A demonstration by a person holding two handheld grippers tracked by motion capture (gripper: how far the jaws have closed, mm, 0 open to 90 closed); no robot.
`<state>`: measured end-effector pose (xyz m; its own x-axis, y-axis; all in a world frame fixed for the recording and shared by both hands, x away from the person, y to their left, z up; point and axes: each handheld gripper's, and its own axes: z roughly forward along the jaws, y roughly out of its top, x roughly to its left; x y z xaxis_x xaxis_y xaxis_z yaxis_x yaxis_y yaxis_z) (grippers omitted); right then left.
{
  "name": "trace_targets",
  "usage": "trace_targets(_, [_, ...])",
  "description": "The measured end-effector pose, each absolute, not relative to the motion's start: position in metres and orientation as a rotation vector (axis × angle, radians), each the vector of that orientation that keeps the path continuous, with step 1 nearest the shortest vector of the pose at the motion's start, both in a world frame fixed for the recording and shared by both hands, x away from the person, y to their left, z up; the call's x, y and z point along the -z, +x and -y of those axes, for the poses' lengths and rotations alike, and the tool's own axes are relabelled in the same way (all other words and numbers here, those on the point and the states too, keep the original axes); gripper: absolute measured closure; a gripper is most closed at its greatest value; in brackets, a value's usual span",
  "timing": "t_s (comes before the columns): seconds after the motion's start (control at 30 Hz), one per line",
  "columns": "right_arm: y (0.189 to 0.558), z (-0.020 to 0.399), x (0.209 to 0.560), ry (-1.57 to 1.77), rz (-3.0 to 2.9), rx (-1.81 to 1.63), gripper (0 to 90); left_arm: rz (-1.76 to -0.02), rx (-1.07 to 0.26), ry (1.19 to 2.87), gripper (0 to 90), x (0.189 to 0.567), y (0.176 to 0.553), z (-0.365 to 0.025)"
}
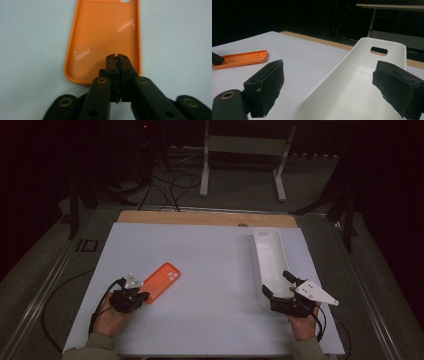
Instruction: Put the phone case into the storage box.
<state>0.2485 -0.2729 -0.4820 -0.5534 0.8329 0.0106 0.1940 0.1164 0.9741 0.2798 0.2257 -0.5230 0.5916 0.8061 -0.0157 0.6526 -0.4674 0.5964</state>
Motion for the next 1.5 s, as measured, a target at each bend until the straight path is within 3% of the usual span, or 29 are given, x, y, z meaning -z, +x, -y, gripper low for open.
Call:
trace_targets(0.2, [0.248, 0.274, 0.482, 0.993, -1.833, -1.473, 9.4, -1.095, -0.426, 2.113, 79.5, 0.506, 0.27, -0.233])
trace_targets(0.37, [0.247, 0.274, 0.483, 0.993, -1.834, -1.48, 9.4, -1.026, -0.483, 1.959, 67.4, 0.492, 0.258, -0.242])
trace_targets(0.67, [0.245, 0.273, 0.483, 0.983, -1.856, -1.511, 9.4, -0.956, -0.609, 1.798, 30.1, 0.475, 0.231, -0.254])
trace_targets(0.83, [0.242, 0.272, 0.483, 0.967, -1.858, -1.52, 9.3, -0.978, -0.667, 1.757, 15.3, 0.47, 0.223, -0.261])
trace_targets(1.0, [0.241, 0.273, 0.484, 0.966, -1.857, -1.528, 9.2, -1.007, -0.631, 1.743, 2.5, 0.468, 0.218, -0.269])
trace_targets(1.5, [0.24, 0.274, 0.486, 0.968, -1.865, -1.516, 9.1, -1.018, -0.638, 1.763, 0.3, 0.464, 0.213, -0.274])
